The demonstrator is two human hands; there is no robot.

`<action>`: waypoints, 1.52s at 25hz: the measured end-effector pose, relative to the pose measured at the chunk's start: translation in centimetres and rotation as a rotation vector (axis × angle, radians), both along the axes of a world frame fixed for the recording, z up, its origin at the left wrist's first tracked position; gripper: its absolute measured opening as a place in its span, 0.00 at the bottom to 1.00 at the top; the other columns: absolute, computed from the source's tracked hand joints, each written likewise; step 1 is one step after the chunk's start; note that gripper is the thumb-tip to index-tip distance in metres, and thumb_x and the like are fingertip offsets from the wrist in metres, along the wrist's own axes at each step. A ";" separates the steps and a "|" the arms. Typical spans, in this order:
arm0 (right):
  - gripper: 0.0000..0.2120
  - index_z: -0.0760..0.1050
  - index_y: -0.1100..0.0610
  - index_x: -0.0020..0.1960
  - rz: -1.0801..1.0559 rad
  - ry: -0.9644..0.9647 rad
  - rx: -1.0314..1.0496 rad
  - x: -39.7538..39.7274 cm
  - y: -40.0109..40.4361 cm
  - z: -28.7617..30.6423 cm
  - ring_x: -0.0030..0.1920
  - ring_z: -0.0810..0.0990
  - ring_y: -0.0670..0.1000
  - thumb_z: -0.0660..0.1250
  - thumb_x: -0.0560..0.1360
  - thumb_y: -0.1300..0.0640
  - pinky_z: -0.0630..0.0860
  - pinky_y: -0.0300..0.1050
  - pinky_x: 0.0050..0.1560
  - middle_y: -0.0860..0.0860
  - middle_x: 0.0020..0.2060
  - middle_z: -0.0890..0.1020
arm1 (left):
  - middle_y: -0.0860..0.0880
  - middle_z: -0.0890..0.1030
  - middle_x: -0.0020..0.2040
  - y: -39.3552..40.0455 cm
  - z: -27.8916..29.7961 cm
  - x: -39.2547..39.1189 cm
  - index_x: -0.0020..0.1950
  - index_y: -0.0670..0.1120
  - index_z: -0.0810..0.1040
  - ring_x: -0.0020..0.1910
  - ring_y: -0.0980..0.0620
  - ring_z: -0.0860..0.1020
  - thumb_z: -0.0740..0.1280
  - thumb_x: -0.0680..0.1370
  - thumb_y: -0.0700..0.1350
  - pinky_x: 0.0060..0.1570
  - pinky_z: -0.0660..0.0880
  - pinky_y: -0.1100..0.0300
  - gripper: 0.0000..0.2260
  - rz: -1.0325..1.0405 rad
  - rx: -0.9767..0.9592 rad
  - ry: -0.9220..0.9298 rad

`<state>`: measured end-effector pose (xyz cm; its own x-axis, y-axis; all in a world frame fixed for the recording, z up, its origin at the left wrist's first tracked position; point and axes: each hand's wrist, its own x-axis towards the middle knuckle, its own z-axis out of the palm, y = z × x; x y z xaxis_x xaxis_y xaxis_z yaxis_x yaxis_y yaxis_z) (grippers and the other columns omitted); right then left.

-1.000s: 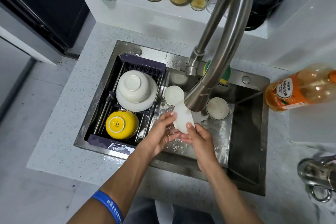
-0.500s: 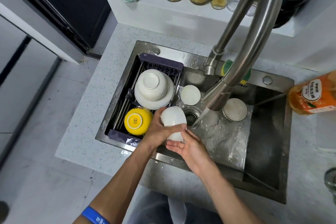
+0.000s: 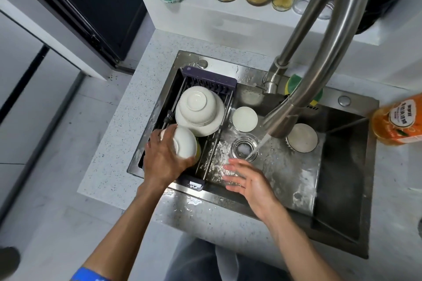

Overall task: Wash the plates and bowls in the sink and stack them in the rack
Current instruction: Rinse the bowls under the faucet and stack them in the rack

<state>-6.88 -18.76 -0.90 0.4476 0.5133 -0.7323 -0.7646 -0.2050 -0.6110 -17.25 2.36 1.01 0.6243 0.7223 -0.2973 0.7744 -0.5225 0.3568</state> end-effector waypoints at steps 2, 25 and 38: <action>0.12 0.78 0.57 0.61 -0.006 0.010 -0.060 -0.4 -0.8 -0.7 0.53 0.83 0.59 0.65 0.78 0.58 0.78 0.53 0.53 0.54 0.55 0.85 | 0.41 0.63 0.72 0.2 -1.8 0.0 0.76 0.56 0.62 0.68 0.35 0.66 0.79 0.63 0.60 0.60 0.71 0.40 0.46 -0.035 -0.014 0.076; 0.15 0.79 0.57 0.60 -0.059 0.012 -0.185 0.0 -3.1 -2.3 0.55 0.83 0.61 0.67 0.75 0.56 0.77 0.57 0.57 0.54 0.53 0.85 | 0.40 0.48 0.80 2.5 -1.4 13.1 0.81 0.53 0.46 0.77 0.35 0.52 0.75 0.70 0.62 0.70 0.63 0.35 0.50 -0.137 0.052 0.074; 0.21 0.79 0.58 0.59 -0.097 0.044 -0.164 -0.5 -3.3 -3.2 0.54 0.82 0.61 0.69 0.67 0.52 0.77 0.56 0.56 0.55 0.53 0.85 | 0.41 0.64 0.71 4.1 1.6 7.1 0.74 0.54 0.61 0.66 0.37 0.66 0.78 0.62 0.60 0.57 0.72 0.44 0.45 -0.076 0.137 -0.234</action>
<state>-7.37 -22.06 -4.13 0.4546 0.3417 -0.8225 -0.8111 -0.2227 -0.5408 -10.15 6.42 2.60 0.7186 0.6942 -0.0413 0.6358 -0.6317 0.4436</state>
